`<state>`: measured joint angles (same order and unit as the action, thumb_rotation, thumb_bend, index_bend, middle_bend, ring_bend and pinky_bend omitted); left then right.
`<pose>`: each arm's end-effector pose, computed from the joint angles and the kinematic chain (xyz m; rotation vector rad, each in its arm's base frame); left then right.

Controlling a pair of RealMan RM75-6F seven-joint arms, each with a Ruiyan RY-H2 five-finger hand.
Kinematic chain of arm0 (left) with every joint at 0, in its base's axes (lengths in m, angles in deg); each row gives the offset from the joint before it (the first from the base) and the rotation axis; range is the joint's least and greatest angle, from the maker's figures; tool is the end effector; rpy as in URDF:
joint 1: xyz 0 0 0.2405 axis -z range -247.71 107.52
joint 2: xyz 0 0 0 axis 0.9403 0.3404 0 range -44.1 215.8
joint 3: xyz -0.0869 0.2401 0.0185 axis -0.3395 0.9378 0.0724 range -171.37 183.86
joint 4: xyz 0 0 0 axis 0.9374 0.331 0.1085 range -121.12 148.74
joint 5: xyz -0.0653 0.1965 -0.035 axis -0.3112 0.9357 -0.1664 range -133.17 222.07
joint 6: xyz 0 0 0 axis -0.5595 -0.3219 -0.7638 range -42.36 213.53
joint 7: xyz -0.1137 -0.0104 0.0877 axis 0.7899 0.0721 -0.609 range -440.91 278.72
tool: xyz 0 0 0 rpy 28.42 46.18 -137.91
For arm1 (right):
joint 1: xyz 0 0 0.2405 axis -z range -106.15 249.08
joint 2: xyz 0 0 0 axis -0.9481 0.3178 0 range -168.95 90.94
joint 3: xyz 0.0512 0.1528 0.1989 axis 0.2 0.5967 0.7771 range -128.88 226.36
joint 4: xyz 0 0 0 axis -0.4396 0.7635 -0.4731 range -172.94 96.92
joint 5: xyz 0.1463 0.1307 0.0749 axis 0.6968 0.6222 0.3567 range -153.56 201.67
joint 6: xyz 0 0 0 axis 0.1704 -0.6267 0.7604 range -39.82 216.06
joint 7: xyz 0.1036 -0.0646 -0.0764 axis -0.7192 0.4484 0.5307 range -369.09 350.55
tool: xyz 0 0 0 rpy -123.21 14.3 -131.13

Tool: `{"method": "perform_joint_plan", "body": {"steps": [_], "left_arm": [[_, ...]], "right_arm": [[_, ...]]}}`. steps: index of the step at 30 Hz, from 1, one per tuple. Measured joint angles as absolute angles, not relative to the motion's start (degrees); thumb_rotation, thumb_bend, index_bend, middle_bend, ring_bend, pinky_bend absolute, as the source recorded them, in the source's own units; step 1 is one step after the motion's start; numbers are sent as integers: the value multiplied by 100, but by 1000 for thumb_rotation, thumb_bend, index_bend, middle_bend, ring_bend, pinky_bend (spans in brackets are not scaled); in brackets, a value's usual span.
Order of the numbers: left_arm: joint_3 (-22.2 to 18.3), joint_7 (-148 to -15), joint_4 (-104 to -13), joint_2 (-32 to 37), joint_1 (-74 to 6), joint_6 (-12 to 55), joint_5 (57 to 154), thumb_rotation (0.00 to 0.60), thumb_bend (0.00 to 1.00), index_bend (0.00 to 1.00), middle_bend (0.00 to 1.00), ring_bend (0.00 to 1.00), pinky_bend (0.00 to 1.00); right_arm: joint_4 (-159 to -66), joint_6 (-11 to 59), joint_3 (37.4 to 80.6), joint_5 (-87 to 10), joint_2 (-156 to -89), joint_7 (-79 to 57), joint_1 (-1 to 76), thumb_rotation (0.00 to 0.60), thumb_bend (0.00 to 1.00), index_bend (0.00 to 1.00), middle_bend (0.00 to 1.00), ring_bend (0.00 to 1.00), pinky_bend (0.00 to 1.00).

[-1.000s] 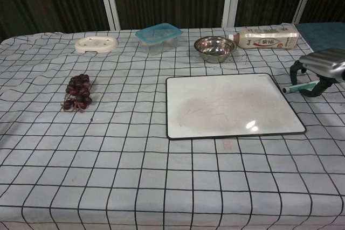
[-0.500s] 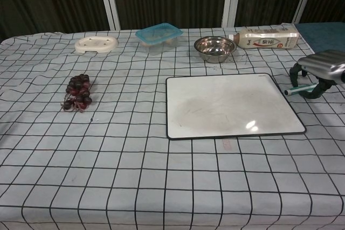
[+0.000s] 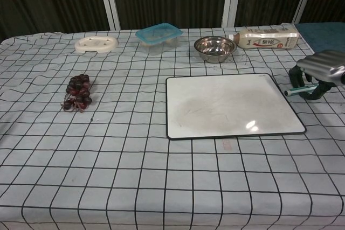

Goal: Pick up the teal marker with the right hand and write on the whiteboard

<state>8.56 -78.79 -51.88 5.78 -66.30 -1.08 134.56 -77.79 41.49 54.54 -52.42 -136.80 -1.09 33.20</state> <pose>-0.3659 0.1602 0.0983 -1.5168 -0.8122 -0.7815 -0.3042 -0.3919 0.0054 1.8008 -0.6763 0.4647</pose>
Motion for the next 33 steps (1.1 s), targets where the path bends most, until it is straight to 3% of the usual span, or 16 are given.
{"method": "perform_joint_plan", "body": {"steps": [10, 19, 26, 33], "left_arm": [[848, -7879, -5183, 574, -6636, -100, 13468, 600, 386, 0, 0, 0, 57], [835, -7877, -5197, 586, -6646, -92, 13456, 600, 386, 0, 0, 0, 57], [836, -7837, -5206, 610, -6665, -106, 13461, 600, 386, 0, 0, 0, 57], [826, -7838, -5210, 610, -6660, -85, 13453, 600, 385, 0, 0, 0, 57]], "right_arm": [[-7672, 4001, 5398, -5340, -13788, 65, 3365, 600, 327, 820, 551, 475, 475], [-7423, 3745, 5365, -5450, -13957, 154, 3418, 600, 327, 996, 705, 649, 675], [-7376, 3286, 5394, -5588, -13975, -127, 3468, 600, 327, 1000, 739, 694, 729], [-7760, 2973, 5647, -5564, -13932, -1284, 3481, 600, 330, 1000, 750, 710, 744]]}}
